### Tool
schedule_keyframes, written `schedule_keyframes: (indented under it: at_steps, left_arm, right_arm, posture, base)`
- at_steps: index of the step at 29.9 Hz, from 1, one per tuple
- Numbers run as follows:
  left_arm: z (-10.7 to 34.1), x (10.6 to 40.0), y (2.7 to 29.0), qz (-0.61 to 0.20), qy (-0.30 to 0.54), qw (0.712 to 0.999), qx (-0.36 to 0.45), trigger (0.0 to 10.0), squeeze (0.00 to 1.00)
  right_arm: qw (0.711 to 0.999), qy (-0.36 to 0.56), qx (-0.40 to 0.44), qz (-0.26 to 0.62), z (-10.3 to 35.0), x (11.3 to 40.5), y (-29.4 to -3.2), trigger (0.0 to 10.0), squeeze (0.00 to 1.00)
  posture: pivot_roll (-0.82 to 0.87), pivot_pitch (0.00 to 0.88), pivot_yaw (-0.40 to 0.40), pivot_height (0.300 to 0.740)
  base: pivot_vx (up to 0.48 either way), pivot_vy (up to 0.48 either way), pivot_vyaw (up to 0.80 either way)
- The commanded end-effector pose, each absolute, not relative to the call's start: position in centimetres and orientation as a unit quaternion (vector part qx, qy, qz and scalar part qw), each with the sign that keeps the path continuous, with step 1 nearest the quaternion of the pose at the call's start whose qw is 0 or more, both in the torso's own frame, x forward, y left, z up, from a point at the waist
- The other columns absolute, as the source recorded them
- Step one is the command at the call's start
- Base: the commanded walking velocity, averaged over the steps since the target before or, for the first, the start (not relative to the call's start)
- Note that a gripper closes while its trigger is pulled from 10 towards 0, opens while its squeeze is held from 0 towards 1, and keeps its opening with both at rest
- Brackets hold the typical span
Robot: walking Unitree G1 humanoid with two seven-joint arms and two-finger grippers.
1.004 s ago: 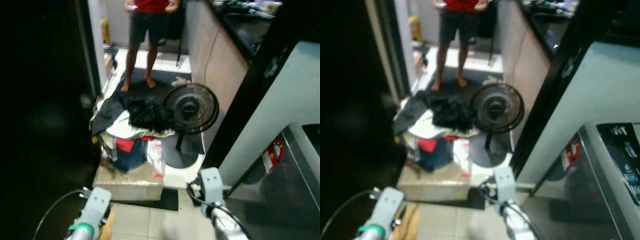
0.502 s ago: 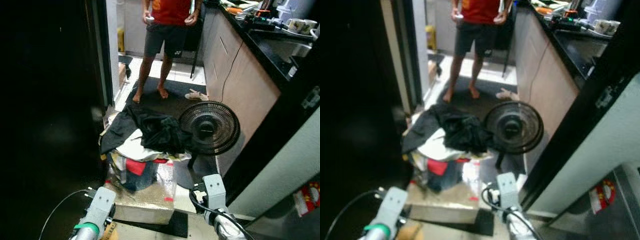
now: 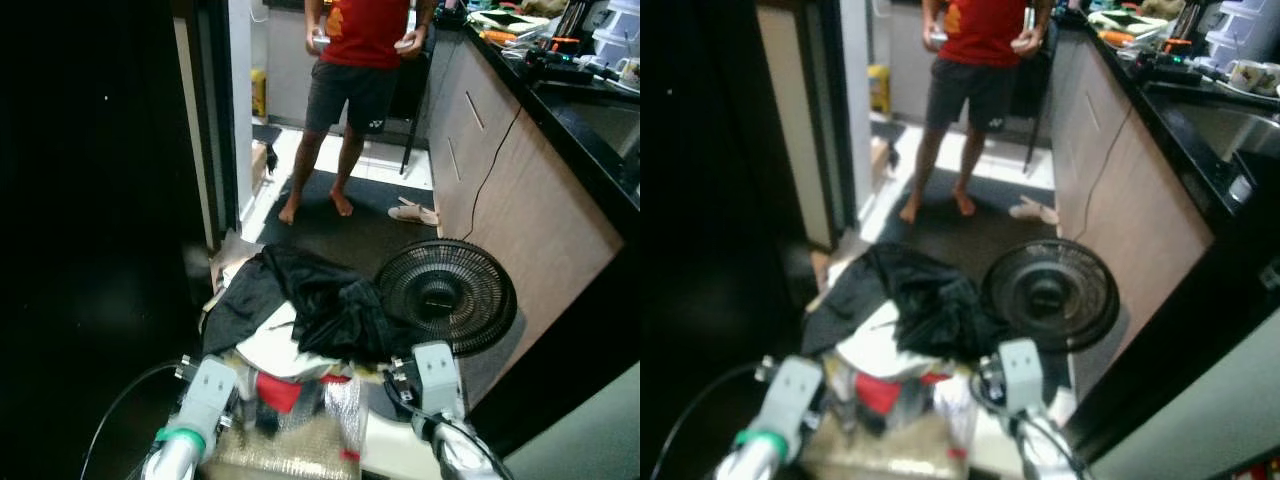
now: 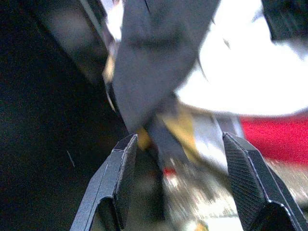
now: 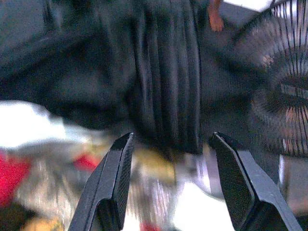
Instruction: Clothes washing
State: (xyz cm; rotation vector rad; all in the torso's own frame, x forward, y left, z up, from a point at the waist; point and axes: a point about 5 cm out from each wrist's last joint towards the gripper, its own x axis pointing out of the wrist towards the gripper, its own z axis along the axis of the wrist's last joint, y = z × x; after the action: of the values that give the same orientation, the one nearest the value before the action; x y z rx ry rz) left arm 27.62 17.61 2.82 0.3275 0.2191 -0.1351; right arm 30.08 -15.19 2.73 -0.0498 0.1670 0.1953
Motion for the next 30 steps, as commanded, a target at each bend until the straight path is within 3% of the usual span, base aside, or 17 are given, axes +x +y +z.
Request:
schedule_keyframes:
  at_steps: [1,8,12,20,30]
  left_arm:
    - [3.5,27.9,17.2,-0.075,0.096,0.981,0.151,10.0,0.00]
    - [9.8,29.7,17.5,-0.097,-0.008,0.990,0.106,10.0,0.00]
    - [12.6,30.1,15.1,-0.139,-0.047,0.984,0.096,10.0,0.00]
    - [12.5,29.8,12.8,-0.174,-0.047,0.979,0.092,10.0,0.00]
    - [13.0,29.4,12.9,-0.182,-0.033,0.979,0.091,10.0,0.00]
  right_arm:
    - [0.995,0.053,-0.017,0.084,3.9,30.7,-16.0,10.0,0.00]
    - [0.992,-0.078,-0.008,0.099,9.7,32.8,-15.5,10.0,0.00]
    - [0.983,-0.138,-0.013,0.123,12.8,33.4,-14.4,10.0,0.00]
    - [0.979,-0.144,-0.015,0.141,12.9,33.1,-13.3,10.0,0.00]
    - [0.980,-0.136,-0.016,0.146,13.2,32.7,-13.4,10.0,0.00]
  posture:
    - [0.02,0.025,-0.002,0.740]
    - [0.02,0.027,-0.001,0.740]
    - [0.02,0.027,0.000,0.740]
    - [0.02,0.029,0.003,0.740]
    - [0.02,0.031,0.003,0.740]
  base:
    - [0.458,0.000,0.00]
    - [0.429,0.000,0.00]
    - [0.213,0.000,0.00]
    - [0.000,0.000,0.00]
    - [0.000,0.000,0.00]
